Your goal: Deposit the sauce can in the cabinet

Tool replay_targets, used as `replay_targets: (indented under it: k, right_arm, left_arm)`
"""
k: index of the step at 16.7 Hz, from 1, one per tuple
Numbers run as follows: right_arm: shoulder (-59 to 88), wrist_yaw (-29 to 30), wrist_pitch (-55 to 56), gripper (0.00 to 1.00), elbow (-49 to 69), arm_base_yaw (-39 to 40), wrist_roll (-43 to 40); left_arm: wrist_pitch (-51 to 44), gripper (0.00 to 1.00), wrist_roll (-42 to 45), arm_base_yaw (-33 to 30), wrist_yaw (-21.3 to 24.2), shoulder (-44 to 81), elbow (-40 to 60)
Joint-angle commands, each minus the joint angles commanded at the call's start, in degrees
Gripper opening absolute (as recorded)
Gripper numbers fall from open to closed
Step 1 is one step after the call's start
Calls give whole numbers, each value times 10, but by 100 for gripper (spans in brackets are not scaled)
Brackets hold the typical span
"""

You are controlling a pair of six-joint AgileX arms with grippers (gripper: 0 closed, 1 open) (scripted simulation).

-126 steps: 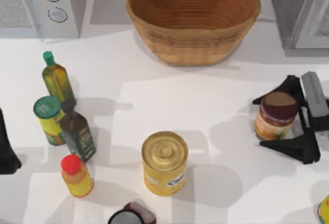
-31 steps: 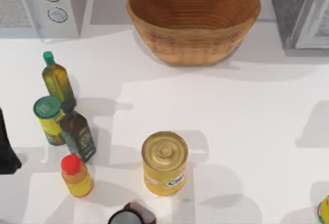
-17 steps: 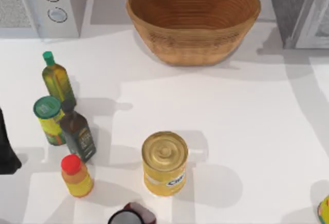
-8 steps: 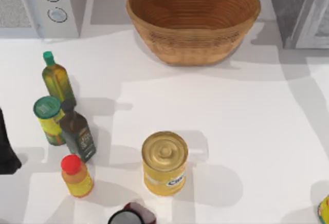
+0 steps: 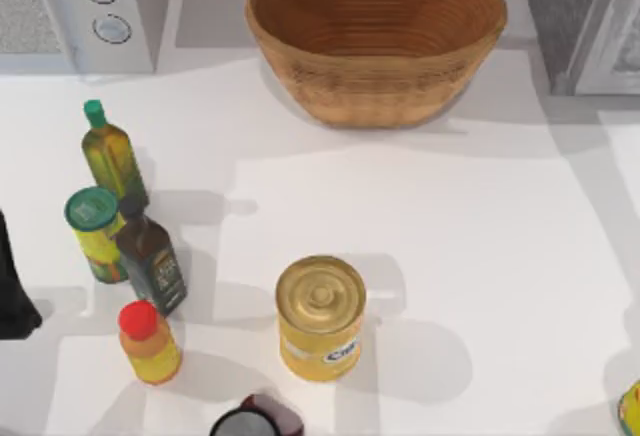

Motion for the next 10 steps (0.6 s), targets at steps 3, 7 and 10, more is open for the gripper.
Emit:
replay_targets:
  k: [3, 7, 10]
  right_arm:
    - [104, -14, 11, 0, 80, -17, -18]
    - [163, -30, 20, 0, 128, -24, -13]
    - [164, -30, 20, 0, 128, -24, -13]
  left_arm:
    - [0, 100, 0, 0, 0, 0, 0]
    - [0, 100, 0, 0, 0, 0, 0]
    - [0, 100, 0, 0, 0, 0, 0]
